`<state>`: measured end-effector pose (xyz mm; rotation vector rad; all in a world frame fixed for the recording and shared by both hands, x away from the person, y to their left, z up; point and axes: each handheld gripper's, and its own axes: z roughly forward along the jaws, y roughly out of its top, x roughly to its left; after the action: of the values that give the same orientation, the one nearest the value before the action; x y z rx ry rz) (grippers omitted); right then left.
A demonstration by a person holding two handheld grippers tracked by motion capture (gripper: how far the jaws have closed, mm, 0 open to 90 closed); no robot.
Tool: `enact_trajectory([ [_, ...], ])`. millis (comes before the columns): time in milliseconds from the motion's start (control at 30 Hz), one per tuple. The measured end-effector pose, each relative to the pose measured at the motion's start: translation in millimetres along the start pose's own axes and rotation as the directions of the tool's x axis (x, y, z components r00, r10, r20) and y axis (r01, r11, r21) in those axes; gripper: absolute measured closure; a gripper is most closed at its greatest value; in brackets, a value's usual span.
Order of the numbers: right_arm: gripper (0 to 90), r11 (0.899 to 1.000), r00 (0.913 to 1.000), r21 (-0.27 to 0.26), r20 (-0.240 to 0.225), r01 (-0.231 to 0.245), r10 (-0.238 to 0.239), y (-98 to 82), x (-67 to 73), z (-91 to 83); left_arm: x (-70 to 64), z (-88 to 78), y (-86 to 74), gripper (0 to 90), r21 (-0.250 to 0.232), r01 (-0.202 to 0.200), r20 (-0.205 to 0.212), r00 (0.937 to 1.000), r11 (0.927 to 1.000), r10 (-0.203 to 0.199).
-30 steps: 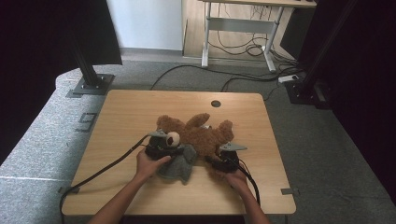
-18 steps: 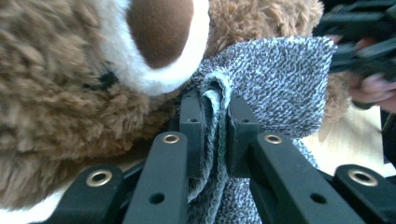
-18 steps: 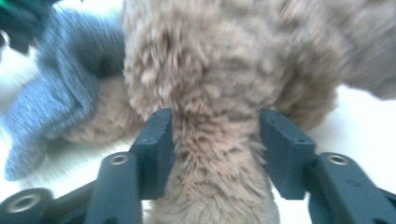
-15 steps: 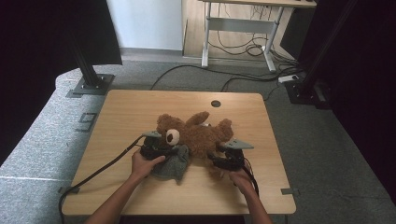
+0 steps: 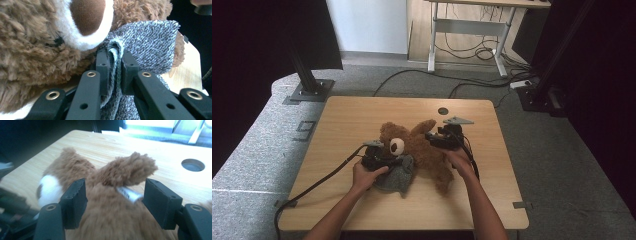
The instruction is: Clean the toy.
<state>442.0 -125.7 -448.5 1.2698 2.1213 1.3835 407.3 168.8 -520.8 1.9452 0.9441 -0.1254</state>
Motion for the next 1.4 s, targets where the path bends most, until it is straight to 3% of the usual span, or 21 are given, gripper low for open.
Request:
enact_trajectory([
  [267,33.7,0.997,0.9982,0.059,0.017,-0.059,0.058,14.0,-10.5,36.2,0.9,0.2,0.4,78.9,-0.005,0.004,0.002,1.0000,1.0000,-0.004],
  [400,33.2,0.989,0.9943,0.109,0.037,-0.103,0.100,20.8,-13.3,50.2,1.0,0.5,0.0,78.9,-0.006,0.007,0.001,1.0000,1.0000,-0.007],
  [633,36.7,0.982,0.9938,0.159,0.069,-0.097,0.087,23.7,-11.4,69.8,1.5,1.3,-0.4,78.9,-0.007,0.007,0.000,1.0000,1.0000,-0.007],
  [767,50.7,0.979,0.9984,0.204,0.056,-0.015,0.003,15.7,-6.5,74.4,1.4,0.9,-0.5,78.9,-0.008,0.004,-0.002,1.0000,1.0000,-0.004],
  [1000,79.2,0.977,0.9990,0.212,0.013,0.039,-0.043,10.5,-5.5,72.1,0.1,-0.3,-0.6,78.8,-0.011,0.005,0.002,1.0000,0.9999,-0.005],
  [1233,83.0,0.984,0.9984,0.170,-0.016,0.056,-0.054,1.4,-0.9,65.8,-7.7,-10.7,2.1,78.6,-0.044,-0.007,0.025,0.9997,0.9990,0.008],
  [1400,83.0,0.986,0.9929,0.120,-0.039,0.117,-0.113,-10.5,12.7,53.7,-18.0,-33.4,12.9,78.6,-0.115,-0.036,0.041,0.9983,0.9928,0.041],
])
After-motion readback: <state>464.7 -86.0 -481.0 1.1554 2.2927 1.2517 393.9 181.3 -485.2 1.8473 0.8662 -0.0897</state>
